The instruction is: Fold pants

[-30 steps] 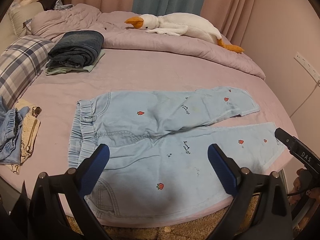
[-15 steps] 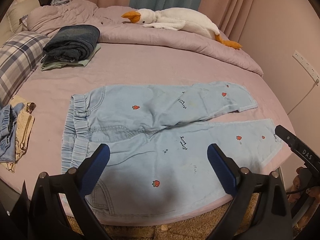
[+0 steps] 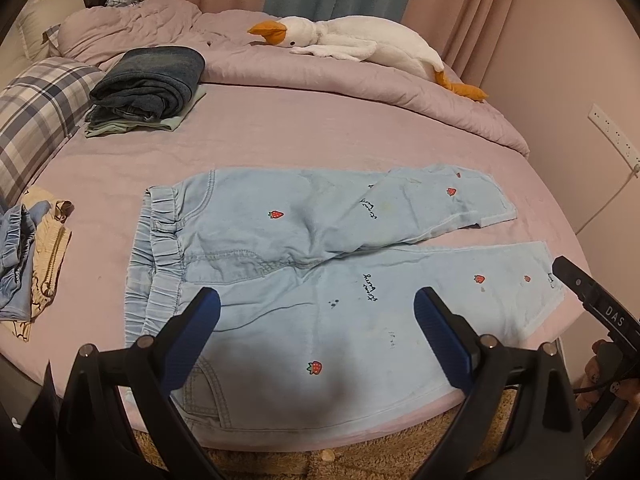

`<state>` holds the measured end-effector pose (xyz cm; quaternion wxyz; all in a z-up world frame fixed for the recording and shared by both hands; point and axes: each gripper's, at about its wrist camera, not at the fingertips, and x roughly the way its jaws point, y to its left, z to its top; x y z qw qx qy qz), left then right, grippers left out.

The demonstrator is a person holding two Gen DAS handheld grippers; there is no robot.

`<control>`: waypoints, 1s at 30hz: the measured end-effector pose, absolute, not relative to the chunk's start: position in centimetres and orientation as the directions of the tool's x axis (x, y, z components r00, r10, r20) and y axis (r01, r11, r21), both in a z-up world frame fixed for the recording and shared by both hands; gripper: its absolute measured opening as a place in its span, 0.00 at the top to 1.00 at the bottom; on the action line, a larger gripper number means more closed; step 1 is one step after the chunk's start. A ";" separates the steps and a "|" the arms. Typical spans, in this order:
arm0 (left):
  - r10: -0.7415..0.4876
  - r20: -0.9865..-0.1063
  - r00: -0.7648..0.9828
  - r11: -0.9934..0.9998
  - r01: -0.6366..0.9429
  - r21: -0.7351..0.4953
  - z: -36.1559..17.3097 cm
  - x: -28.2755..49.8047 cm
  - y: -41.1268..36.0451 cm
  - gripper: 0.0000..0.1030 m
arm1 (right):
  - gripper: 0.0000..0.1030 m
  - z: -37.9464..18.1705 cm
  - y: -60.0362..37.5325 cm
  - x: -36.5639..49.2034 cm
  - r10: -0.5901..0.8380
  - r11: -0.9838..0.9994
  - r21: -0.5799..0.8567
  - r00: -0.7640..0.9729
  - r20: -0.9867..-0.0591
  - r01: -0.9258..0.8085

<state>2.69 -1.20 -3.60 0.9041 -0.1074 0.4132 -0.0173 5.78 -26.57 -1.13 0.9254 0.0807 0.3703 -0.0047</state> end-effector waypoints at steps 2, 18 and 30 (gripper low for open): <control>-0.119 -0.742 0.660 0.976 -0.058 -0.208 -3.5 2.7 -1.2 0.07 | 0.00 -1.2 -26.7 5.7 0.056 0.986 0.152 0.727 -0.685 0.067; -0.101 -0.735 0.671 0.977 -0.073 -0.201 -3.0 3.7 -0.8 0.09 | 0.00 -1.5 -27.3 6.1 0.070 0.982 0.175 0.721 -0.689 0.072; -0.156 -0.761 0.630 0.900 -0.227 -0.372 -4.9 11.2 3.2 0.29 | 0.00 0.2 -27.2 19.1 0.263 0.931 0.364 0.645 -0.717 0.025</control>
